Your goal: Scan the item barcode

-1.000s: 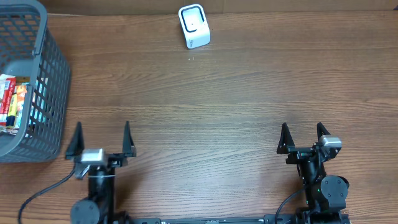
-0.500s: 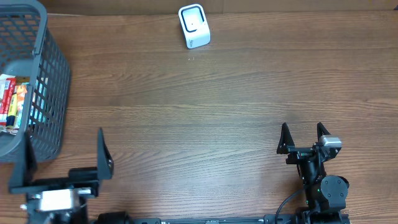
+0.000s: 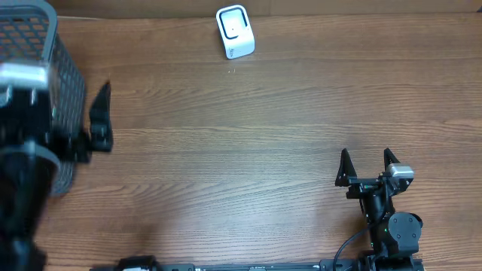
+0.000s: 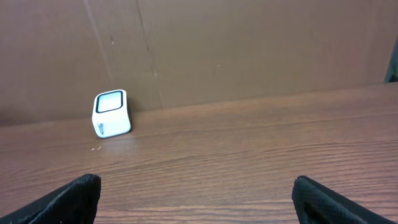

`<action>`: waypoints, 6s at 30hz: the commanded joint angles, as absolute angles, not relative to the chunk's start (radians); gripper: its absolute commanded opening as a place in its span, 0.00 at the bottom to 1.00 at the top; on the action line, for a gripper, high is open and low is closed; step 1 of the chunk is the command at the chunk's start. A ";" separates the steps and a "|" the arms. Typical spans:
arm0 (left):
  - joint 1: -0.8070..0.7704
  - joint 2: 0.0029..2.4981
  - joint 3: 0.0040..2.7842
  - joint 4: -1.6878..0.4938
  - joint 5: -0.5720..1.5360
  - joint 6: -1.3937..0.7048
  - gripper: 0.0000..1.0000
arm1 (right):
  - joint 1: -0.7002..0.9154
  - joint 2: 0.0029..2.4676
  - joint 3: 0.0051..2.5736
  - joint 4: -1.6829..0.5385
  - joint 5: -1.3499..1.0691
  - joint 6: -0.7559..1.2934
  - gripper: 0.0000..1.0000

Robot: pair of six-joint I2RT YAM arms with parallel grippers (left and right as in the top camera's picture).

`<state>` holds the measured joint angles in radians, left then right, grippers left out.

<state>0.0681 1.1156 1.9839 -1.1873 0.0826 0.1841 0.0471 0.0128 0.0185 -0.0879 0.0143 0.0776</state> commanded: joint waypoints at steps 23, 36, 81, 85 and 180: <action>0.326 1.689 2.387 -1.298 -0.080 0.157 0.99 | 0.044 0.003 0.008 -0.082 0.017 0.074 1.00; 0.692 1.747 2.223 -1.254 0.056 0.133 0.99 | 0.044 0.003 0.008 -0.082 0.017 0.074 1.00; 0.728 2.043 1.837 -1.160 0.200 0.395 1.00 | 0.044 0.003 0.008 -0.082 0.017 0.074 1.00; 0.727 2.043 1.778 -1.113 0.200 0.426 1.00 | 0.044 0.003 0.008 -0.082 0.016 0.074 1.00; 0.559 1.557 2.283 -1.330 0.499 -0.090 0.44 | 0.044 0.003 0.008 -0.082 0.016 0.074 1.00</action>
<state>0.6079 1.5929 2.2498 -1.3109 0.4576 -0.0612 0.0471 0.0128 0.0185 -0.0879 0.0147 0.0784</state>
